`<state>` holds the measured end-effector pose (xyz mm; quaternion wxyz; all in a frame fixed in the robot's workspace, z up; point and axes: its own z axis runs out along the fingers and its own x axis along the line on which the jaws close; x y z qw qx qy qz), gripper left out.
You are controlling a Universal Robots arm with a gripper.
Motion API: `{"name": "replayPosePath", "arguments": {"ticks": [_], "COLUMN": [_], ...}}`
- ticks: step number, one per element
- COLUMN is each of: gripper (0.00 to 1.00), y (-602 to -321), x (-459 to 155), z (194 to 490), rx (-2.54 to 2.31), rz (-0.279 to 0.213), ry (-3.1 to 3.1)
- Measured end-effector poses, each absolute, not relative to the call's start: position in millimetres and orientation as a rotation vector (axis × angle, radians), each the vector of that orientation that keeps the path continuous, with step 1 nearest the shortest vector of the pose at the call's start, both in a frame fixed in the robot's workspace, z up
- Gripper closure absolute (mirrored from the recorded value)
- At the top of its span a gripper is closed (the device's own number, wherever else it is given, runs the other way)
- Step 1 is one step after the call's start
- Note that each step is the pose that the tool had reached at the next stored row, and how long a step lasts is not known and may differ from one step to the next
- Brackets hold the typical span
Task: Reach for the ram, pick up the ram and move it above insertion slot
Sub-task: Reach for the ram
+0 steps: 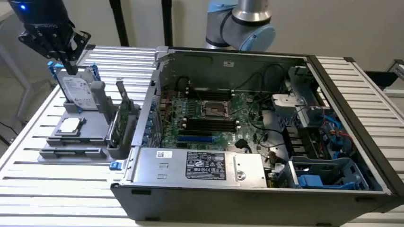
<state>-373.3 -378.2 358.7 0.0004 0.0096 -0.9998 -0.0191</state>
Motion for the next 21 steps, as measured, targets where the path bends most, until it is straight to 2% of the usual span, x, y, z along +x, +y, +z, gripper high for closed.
{"name": "replayPosePath", "arguments": {"ticks": [13,21], "gripper": [0.89,0.89], "y": [-379,-413], "x": [-373,-375], "z": [359,359], "rx": [0.030,0.030], "rz": [-0.060,-0.060], "ry": [-3.140,-3.140]}}
